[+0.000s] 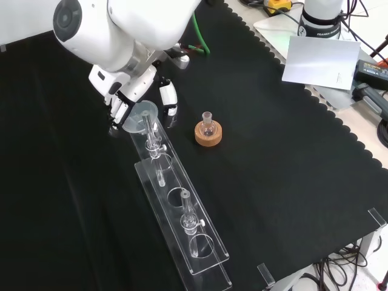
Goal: Pick up the funnel from the transparent funnel stand.
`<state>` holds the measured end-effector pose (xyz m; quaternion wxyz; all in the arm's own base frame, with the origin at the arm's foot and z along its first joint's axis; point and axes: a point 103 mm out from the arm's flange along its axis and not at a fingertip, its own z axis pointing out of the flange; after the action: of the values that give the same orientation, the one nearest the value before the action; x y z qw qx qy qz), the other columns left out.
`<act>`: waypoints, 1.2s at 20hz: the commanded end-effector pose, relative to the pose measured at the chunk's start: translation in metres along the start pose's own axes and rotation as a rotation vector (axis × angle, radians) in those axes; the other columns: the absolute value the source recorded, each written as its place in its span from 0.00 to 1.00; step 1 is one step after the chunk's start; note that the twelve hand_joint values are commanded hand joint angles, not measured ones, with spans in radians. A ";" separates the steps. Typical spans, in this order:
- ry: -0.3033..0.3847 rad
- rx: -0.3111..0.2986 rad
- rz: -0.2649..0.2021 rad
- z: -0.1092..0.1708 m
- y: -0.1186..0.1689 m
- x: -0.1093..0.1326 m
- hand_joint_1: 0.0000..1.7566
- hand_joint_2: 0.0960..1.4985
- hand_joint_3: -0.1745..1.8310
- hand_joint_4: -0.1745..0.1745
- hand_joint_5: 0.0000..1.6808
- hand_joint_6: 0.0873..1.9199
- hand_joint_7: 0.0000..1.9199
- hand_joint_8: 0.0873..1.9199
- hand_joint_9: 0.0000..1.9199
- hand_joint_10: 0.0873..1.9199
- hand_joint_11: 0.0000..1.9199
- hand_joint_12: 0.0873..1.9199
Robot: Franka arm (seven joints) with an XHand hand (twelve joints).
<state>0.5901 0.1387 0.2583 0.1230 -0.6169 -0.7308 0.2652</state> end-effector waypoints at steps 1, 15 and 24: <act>-0.095 -0.349 0.103 -0.014 -0.020 0.001 0.33 0.47 0.33 0.40 0.31 0.00 0.33 0.32 0.45 0.24 0.30 0.68; -0.180 -0.507 0.153 -0.071 -0.090 0.003 0.41 0.50 0.36 0.31 0.35 0.27 0.42 0.33 0.61 0.11 0.53 0.48; -0.160 -0.500 0.197 -0.062 -0.146 0.010 0.40 0.50 0.36 0.31 0.33 0.27 0.42 0.33 0.62 0.11 0.53 0.48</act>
<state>0.5438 0.1461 0.3634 -0.1023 -0.6575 -0.7334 0.1395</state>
